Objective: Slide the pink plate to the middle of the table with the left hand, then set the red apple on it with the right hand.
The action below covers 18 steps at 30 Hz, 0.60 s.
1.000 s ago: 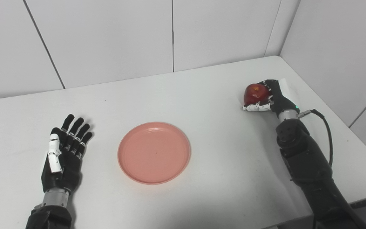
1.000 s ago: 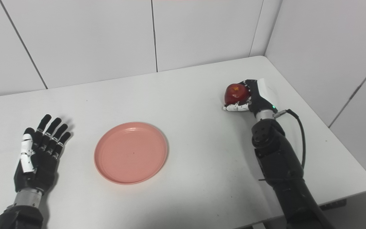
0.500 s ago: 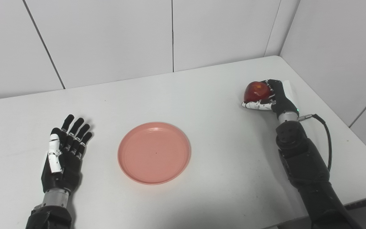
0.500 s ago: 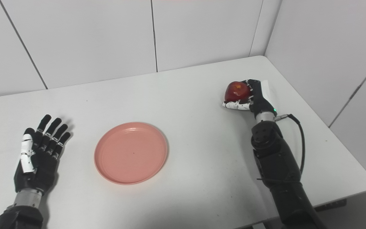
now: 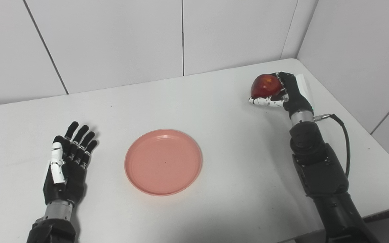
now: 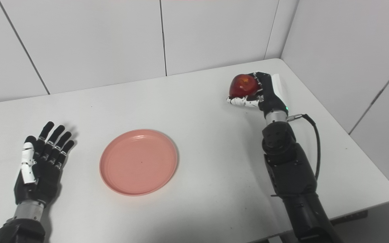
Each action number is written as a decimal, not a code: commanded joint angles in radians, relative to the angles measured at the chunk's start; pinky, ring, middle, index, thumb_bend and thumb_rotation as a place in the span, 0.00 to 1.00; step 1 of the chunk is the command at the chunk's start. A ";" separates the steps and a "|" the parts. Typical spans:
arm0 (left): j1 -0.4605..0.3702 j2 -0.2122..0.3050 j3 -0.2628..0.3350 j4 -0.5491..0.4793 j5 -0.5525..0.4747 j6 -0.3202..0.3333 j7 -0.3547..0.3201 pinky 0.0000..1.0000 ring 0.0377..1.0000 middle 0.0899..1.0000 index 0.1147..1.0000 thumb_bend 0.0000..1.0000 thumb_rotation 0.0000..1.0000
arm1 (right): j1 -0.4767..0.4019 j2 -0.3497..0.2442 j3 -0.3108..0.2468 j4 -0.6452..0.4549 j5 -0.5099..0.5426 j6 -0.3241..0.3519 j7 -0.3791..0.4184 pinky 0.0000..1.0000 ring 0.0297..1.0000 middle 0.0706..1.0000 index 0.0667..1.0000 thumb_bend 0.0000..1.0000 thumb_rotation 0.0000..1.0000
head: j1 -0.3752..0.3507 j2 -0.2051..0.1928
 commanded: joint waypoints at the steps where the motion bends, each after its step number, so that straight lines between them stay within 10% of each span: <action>1: 0.009 -0.005 -0.007 -0.004 0.007 0.017 0.013 0.91 0.89 0.89 0.88 0.36 1.00 | -0.048 -0.011 0.007 -0.068 -0.011 0.023 0.017 0.47 0.50 0.51 0.45 0.51 0.13 | 0.008 -0.001; 18: 0.022 -0.042 -0.032 -0.032 0.036 0.013 0.057 0.90 0.88 0.88 0.87 0.36 1.00 | -0.090 0.060 0.181 -0.277 -0.103 0.084 0.153 0.45 0.50 0.50 0.45 0.51 0.13 | 0.105 -0.005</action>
